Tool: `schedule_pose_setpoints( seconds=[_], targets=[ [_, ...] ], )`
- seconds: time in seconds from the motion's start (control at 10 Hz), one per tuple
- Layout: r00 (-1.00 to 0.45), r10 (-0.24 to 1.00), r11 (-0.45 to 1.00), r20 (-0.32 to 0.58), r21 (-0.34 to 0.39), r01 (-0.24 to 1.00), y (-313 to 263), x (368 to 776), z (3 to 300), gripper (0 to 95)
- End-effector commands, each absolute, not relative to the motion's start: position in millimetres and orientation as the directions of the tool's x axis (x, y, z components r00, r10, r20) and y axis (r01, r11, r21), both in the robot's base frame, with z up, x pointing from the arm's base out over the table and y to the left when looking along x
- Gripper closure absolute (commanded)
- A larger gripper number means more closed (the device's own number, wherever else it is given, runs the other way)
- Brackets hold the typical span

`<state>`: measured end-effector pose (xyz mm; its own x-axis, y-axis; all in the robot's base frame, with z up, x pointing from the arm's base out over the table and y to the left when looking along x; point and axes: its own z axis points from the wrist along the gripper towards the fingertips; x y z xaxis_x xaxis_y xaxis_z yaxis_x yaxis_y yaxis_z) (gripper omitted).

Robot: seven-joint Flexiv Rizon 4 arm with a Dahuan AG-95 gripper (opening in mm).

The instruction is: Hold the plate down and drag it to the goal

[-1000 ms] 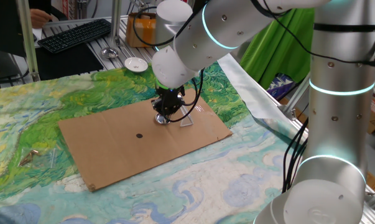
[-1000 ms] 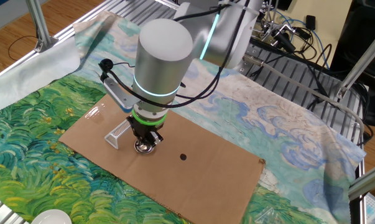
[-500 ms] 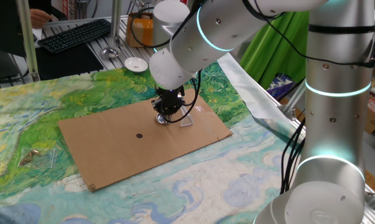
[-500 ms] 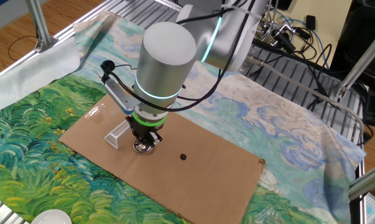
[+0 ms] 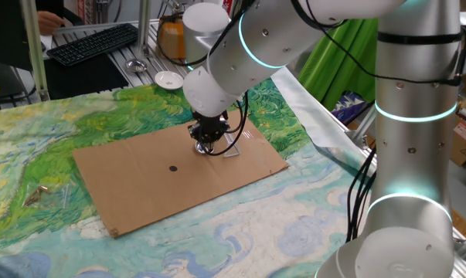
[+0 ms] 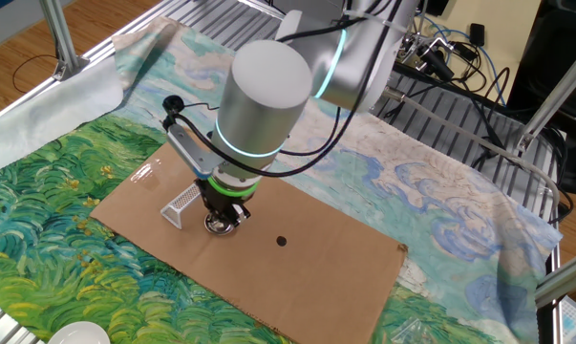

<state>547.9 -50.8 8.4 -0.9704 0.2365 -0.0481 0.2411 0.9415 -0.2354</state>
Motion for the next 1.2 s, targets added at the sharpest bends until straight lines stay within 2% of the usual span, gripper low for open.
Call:
schedule_pose_setpoints(
  seconds=[0.1, 1.2],
  targets=[
    [-0.971, 0.233, 0.938, -0.053, -0.252, 0.238, -52, 549, 8, 95.0],
    [-0.978, 0.201, 0.920, -0.062, -0.332, 0.210, -63, 555, 7, 95.0]
  ],
)
